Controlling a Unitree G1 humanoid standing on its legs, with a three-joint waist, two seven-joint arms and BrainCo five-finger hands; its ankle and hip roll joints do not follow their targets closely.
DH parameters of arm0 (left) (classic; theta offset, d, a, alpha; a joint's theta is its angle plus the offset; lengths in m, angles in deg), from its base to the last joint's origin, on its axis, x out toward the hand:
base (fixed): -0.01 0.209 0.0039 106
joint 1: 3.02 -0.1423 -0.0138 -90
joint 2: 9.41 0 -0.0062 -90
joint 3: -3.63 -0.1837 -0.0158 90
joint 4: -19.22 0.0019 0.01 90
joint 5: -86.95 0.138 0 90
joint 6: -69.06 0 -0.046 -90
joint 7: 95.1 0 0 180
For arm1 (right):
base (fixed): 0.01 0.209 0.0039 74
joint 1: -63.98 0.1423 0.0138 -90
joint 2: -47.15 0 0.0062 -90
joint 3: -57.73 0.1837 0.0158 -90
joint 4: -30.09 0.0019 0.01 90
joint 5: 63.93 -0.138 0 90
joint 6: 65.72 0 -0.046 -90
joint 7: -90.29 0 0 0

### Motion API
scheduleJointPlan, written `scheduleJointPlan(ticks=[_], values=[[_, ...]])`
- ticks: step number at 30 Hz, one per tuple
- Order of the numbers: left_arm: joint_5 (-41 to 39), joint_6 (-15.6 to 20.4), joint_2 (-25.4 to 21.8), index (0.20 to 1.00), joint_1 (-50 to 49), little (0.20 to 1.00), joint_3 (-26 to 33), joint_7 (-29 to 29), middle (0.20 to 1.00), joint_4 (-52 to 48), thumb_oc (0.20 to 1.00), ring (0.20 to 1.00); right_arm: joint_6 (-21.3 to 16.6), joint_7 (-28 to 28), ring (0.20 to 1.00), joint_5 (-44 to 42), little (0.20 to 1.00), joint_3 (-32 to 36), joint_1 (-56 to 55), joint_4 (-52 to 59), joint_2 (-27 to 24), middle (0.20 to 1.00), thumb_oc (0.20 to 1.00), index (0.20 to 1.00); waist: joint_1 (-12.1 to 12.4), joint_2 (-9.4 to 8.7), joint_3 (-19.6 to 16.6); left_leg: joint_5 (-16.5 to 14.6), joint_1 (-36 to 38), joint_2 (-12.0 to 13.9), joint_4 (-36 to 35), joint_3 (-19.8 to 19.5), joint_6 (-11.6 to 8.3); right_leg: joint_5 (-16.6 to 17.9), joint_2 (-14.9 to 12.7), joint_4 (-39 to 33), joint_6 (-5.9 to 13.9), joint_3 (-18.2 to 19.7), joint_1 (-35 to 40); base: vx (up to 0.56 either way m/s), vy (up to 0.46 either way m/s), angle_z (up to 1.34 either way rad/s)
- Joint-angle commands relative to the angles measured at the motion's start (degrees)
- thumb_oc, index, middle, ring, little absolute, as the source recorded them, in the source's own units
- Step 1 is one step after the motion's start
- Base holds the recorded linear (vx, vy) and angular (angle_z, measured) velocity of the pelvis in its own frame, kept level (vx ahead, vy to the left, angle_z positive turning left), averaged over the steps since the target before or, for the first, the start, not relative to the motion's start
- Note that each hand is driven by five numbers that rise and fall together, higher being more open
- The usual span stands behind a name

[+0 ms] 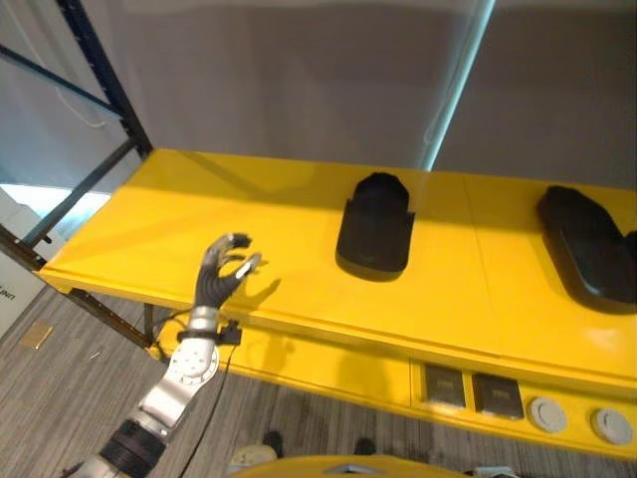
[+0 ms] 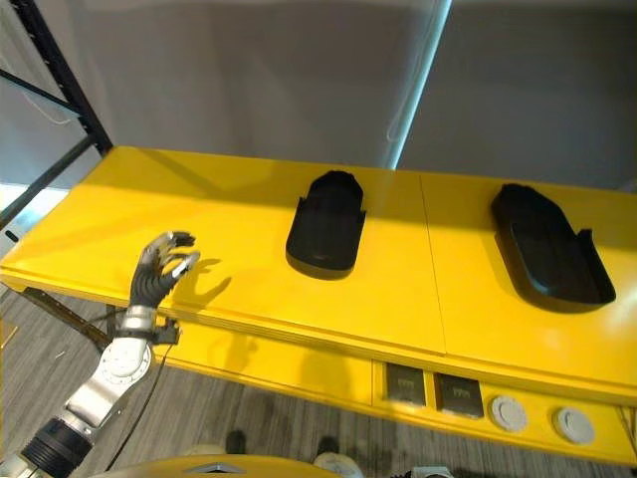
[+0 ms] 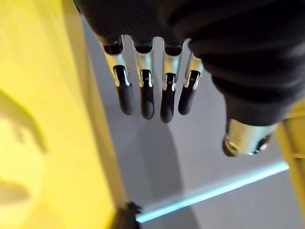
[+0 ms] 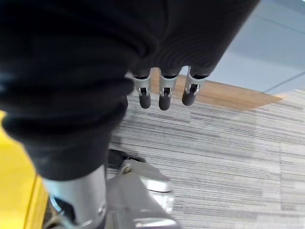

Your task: Move parts from the plastic box to the shelf.

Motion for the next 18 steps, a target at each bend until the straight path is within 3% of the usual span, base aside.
scheduleJointPlan(ticks=[1, 7, 10, 14, 18], values=[[2.83, 5.17, 1.88, 1.000, 1.67, 1.000, -0.89, -10.24, 1.000, 9.35, 1.000, 1.000, 0.55, 3.86, 1.000, -1.62, 1.000, -1.93, 2.87, -2.06, 2.91, 1.000, 1.000, 1.000, 0.15, -0.25, 2.75, 0.83, -1.23, 4.78, -0.04, -0.68, -3.51, -2.81, -2.82, 0.16, 1.20, -0.49, 2.42, -0.04, -0.018, 0.05], [0.61, 11.63, 8.61, 1.000, -3.43, 1.000, 6.13, -18.15, 1.000, 28.20, 1.000, 1.000, 1.67, 3.71, 1.000, -3.12, 1.000, -1.33, 3.61, -2.48, 2.58, 1.000, 1.000, 1.000, 1.89, -0.31, 3.56, 2.18, -2.13, 5.14, -0.04, -1.88, -4.30, -2.67, -2.82, 0.44, 0.99, -1.90, 2.52, -0.05, -0.012, 0.11], [0.89, 12.53, 9.98, 1.000, -4.59, 1.000, 8.44, -19.76, 1.000, 32.21, 1.000, 1.000, 2.06, 3.69, 1.000, -3.46, 1.000, -1.18, 3.68, -2.75, 2.38, 1.000, 1.000, 1.000, 2.24, -0.16, 3.84, 2.64, -2.54, 5.38, -0.04, -1.99, -4.67, -2.64, -2.80, 0.49, 0.99, -2.38, 2.43, -0.03, -0.003, 0.17], [2.04, 13.72, 12.25, 1.000, -6.20, 1.000, 12.25, -18.59, 1.000, 39.79, 1.000, 1.000, 2.48, 3.63, 1.000, -4.14, 1.000, -0.41, 3.72, -3.22, 1.88, 1.000, 1.000, 1.000, 2.73, 0.30, 4.58, 3.85, -3.73, 5.97, -0.04, -1.49, -5.54, -2.39, -2.99, 0.52, 1.17, -3.66, 2.06, -0.05, 0.013, 0.22], [-0.75, 11.76, 13.94, 1.000, -6.59, 1.000, 14.10, -10.61, 1.000, 45.81, 1.000, 1.000, 1.95, 2.98, 1.000, -4.44, 1.000, 0.39, 3.44, -2.82, 1.46, 1.000, 1.000, 1.000, 2.25, 0.61, 4.97, 4.73, -4.66, 6.34, -0.04, -0.95, -5.95, -2.18, -3.13, 0.55, 1.46, -3.65, 1.58, -0.02, 0.024, 0.14]])
